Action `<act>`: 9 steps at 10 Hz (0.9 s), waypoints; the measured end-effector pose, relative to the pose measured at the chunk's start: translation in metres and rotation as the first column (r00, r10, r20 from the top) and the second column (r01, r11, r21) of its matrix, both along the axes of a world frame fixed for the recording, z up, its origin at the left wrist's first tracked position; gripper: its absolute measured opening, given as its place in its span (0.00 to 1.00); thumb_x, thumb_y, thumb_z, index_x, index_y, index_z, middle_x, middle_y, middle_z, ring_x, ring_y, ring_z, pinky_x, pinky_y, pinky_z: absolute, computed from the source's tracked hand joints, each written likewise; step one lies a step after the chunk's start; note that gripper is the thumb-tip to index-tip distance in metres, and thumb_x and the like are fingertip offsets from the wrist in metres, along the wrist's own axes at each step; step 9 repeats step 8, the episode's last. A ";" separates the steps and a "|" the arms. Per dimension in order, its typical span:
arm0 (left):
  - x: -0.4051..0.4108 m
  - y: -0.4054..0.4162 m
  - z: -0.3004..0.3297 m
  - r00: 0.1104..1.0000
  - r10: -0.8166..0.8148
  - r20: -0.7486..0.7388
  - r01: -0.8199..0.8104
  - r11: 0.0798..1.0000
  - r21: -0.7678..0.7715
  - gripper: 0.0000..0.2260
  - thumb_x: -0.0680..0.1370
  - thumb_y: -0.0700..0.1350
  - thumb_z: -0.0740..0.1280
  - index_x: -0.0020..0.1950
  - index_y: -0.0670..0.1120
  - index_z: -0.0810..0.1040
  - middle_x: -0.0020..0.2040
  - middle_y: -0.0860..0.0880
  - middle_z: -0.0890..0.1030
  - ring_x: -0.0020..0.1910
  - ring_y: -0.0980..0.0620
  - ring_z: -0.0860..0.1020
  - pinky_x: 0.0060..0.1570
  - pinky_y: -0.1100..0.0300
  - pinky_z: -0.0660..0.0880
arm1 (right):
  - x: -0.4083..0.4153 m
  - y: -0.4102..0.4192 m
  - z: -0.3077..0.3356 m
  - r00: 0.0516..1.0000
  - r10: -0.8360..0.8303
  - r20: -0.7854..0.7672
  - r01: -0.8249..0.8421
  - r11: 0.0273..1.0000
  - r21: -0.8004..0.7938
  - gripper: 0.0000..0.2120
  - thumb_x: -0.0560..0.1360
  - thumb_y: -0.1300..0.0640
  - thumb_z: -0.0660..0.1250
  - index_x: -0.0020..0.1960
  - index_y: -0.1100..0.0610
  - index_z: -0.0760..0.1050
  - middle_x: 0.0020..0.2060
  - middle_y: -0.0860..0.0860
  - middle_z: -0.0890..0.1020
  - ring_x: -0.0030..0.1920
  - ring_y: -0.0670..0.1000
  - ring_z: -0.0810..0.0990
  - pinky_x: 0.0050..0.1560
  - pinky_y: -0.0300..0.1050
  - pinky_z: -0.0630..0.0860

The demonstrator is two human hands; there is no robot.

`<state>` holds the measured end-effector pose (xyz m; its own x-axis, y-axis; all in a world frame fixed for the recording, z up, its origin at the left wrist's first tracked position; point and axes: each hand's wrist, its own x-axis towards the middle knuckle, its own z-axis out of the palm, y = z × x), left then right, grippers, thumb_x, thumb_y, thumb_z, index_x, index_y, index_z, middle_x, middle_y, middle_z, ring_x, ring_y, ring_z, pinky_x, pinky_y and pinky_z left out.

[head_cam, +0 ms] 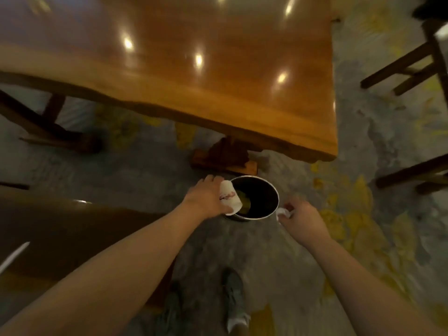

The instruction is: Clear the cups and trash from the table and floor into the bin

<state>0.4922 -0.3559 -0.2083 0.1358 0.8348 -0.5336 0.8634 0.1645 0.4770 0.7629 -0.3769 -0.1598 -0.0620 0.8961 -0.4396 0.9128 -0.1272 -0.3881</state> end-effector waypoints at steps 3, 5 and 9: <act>0.066 0.041 -0.127 0.978 0.205 0.035 -0.201 0.974 -0.105 0.46 0.60 0.67 0.77 0.72 0.49 0.67 0.65 0.47 0.73 0.61 0.44 0.75 0.56 0.47 0.75 | 0.049 0.051 -0.151 0.997 -0.020 -0.078 0.017 0.999 -0.041 0.05 0.71 0.55 0.72 0.44 0.49 0.77 0.42 0.52 0.82 0.44 0.55 0.80 0.42 0.48 0.75; 0.068 0.049 -0.162 0.979 0.204 0.003 -0.203 0.974 -0.103 0.39 0.66 0.68 0.73 0.71 0.50 0.67 0.64 0.48 0.73 0.58 0.46 0.76 0.49 0.49 0.76 | 0.044 0.069 -0.204 0.989 -0.093 -0.117 0.085 0.994 -0.076 0.05 0.72 0.48 0.71 0.45 0.46 0.76 0.36 0.42 0.81 0.37 0.44 0.79 0.31 0.40 0.68; 0.012 0.027 -0.166 0.966 0.257 -0.002 -0.257 0.966 -0.017 0.30 0.72 0.60 0.72 0.70 0.51 0.70 0.60 0.50 0.79 0.53 0.51 0.78 0.44 0.56 0.72 | 0.010 0.068 -0.220 0.978 -0.179 -0.107 0.164 0.977 -0.138 0.07 0.73 0.49 0.71 0.49 0.47 0.75 0.34 0.40 0.79 0.38 0.46 0.77 0.34 0.38 0.69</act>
